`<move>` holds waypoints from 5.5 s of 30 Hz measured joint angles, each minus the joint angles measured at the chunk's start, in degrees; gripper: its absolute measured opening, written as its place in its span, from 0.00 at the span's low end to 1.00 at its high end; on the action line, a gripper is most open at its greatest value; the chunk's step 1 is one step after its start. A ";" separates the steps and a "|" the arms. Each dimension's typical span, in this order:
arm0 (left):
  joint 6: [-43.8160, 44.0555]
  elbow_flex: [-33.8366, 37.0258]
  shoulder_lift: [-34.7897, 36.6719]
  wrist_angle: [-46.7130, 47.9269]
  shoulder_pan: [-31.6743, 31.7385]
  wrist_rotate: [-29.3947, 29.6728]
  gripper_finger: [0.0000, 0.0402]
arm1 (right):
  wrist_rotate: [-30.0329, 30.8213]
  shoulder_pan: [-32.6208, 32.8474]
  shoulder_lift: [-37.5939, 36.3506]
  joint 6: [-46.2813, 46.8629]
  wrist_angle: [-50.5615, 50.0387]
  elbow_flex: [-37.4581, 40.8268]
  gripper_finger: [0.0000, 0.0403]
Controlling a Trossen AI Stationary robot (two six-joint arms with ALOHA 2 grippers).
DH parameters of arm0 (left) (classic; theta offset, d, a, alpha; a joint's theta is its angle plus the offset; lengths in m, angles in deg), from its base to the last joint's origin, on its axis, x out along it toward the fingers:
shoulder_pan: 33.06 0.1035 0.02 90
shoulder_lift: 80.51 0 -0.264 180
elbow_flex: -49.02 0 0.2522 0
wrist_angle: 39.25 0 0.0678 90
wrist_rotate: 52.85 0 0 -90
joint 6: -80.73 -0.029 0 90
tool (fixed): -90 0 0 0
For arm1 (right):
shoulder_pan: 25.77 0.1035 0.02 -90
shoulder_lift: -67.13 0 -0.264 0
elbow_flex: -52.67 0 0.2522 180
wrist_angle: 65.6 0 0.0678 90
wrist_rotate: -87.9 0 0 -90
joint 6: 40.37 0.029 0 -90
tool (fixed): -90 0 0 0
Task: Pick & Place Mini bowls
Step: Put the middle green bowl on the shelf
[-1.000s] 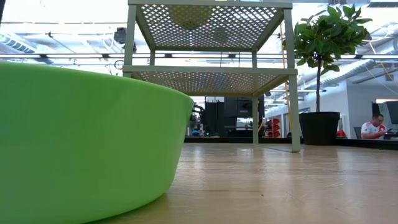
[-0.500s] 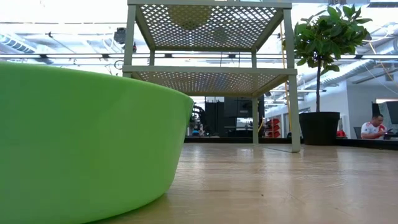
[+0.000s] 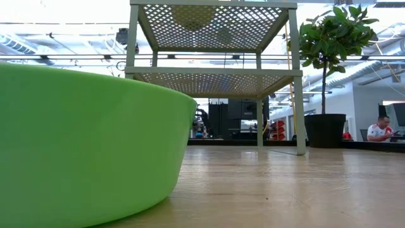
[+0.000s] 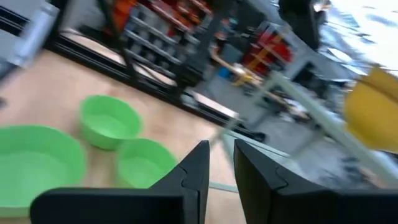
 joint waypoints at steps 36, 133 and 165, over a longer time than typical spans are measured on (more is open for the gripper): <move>-15.91 37.65 12.38 -49.64 -46.46 42.44 0.46 | -47.78 -13.56 24.78 32.29 -27.05 -22.20 0.25; 34.15 18.63 -23.81 -28.91 -53.17 27.31 0.01 | -46.55 -12.64 -16.33 31.09 -16.95 9.44 0.40; -58.48 14.76 -33.63 -90.08 -21.31 29.11 0.01 | 9.30 8.31 -17.22 19.15 -12.70 9.44 0.40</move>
